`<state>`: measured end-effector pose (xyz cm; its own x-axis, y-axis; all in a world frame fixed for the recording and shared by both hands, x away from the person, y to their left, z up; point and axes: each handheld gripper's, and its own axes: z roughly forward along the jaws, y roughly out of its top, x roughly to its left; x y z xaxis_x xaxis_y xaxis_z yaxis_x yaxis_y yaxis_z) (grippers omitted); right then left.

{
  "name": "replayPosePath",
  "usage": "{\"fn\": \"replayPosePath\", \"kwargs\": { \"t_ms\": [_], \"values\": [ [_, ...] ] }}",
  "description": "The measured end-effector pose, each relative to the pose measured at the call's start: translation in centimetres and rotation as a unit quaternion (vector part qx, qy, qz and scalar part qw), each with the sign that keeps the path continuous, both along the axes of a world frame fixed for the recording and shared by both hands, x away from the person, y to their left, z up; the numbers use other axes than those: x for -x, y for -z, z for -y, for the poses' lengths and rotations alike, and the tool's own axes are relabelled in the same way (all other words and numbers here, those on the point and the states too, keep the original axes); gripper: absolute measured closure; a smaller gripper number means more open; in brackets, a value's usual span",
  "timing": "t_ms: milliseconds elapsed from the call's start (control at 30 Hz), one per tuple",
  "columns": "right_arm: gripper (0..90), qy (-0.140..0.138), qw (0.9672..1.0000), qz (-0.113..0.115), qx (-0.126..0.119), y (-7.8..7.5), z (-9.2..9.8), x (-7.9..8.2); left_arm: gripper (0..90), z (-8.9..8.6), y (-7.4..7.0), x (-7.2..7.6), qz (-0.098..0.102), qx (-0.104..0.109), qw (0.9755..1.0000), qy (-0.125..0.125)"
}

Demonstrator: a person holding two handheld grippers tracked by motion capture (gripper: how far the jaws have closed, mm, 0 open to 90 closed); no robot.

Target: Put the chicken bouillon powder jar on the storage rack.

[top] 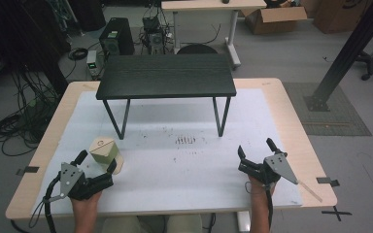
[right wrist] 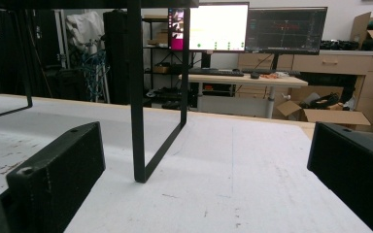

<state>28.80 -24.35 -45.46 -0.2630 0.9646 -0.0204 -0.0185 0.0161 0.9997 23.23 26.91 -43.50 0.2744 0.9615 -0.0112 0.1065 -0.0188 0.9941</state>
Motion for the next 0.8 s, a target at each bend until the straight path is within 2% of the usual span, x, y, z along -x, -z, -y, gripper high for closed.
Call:
{"fn": "replayPosePath", "kwargs": {
  "t_ms": [167, 333, 500, 733, 800],
  "values": [
    [0.0, 0.0, 1.0, 0.0, 0.0, 0.0, 0.0, 0.0, 0.3, 0.2, 0.1, -0.4, -0.008, -0.005, 1.0, -0.001],
    [0.0, 0.0, 1.0, 0.0, 0.0, 0.0, 0.0, 0.0, 0.5, 0.5, 0.3, -0.9, -0.026, -0.011, 0.9996, -0.008],
    [0.0, -0.001, 1.0, 0.001, 0.0, 0.0, 0.0, 0.0, 1.0, 0.8, 0.3, -1.5, -0.047, -0.019, 0.9986, -0.017],
    [0.0, -0.001, 1.0, 0.002, -0.001, 0.0, 0.0, 0.0, 2.5, 1.2, 0.1, -1.9, -0.062, -0.025, 0.9975, -0.024],
    [0.0, -0.002, 1.0, 0.003, -0.001, 0.0, 0.0, 0.1, 2.8, 1.3, 0.0, -2.1, -0.072, -0.028, 0.9967, -0.026]
  ]
}}
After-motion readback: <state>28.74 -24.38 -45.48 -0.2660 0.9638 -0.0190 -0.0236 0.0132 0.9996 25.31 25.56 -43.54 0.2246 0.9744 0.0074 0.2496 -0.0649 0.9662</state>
